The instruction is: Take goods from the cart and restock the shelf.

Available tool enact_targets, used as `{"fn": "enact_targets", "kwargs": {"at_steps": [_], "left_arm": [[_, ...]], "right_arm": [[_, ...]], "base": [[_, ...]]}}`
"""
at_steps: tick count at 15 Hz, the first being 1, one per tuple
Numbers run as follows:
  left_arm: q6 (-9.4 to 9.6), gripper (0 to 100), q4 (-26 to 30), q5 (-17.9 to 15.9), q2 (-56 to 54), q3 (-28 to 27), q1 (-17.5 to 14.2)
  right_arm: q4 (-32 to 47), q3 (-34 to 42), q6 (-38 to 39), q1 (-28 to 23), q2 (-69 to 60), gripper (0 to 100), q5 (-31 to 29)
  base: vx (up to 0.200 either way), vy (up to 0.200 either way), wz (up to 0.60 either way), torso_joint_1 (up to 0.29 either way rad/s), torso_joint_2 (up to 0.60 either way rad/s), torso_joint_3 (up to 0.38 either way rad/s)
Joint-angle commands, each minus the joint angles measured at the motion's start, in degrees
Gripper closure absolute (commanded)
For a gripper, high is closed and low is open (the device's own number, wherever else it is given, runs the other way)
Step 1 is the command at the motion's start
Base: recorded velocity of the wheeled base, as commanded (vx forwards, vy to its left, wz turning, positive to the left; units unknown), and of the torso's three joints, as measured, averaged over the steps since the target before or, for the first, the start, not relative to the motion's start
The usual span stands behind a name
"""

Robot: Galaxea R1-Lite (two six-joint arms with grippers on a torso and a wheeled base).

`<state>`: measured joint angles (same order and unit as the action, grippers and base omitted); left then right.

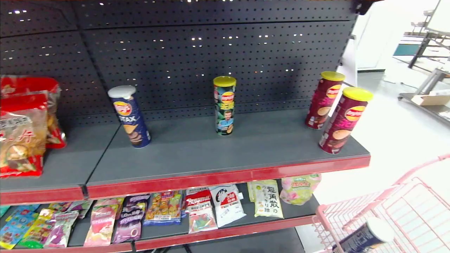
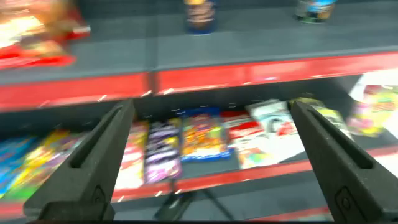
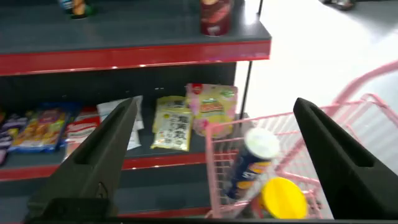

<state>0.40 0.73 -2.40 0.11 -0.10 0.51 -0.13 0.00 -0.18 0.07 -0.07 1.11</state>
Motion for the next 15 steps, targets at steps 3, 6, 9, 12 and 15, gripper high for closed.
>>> {"fn": "enact_targets", "kwargs": {"at_steps": [3, 6, 9, 12, 15], "left_arm": [[0.04, 0, -0.03, -0.06, -0.02, 0.01, -0.07], [0.04, 0, -0.03, -0.06, -0.02, 0.01, -0.07], [0.04, 0, -0.03, 0.03, -0.02, 0.01, -0.07], [0.04, 0, -0.03, 0.03, -0.02, 0.01, -0.07], [0.04, 0, -0.03, -0.06, -0.02, 0.01, -0.07]], "right_arm": [[0.05, 0.00, 0.01, 0.01, 0.07, 0, 0.03], [0.05, 0.00, 0.01, 0.10, 0.07, 0, 0.03], [0.05, 0.00, 0.01, 0.01, 0.07, 0, 0.03], [0.05, 0.00, 0.01, 0.01, 0.07, 0, 0.03], [0.05, 0.00, 0.01, 0.01, 0.07, 0, -0.05]], "base": [[0.000, 0.000, -0.60, 0.011, 0.00, -0.001], [0.000, 0.000, -0.60, -0.001, 0.01, 0.004], [0.000, 0.000, -0.60, 0.002, 0.00, -0.001], [0.000, 0.000, -0.60, 0.001, 0.01, 0.004], [0.000, 0.000, -0.20, 0.001, 0.00, 0.002]]}}
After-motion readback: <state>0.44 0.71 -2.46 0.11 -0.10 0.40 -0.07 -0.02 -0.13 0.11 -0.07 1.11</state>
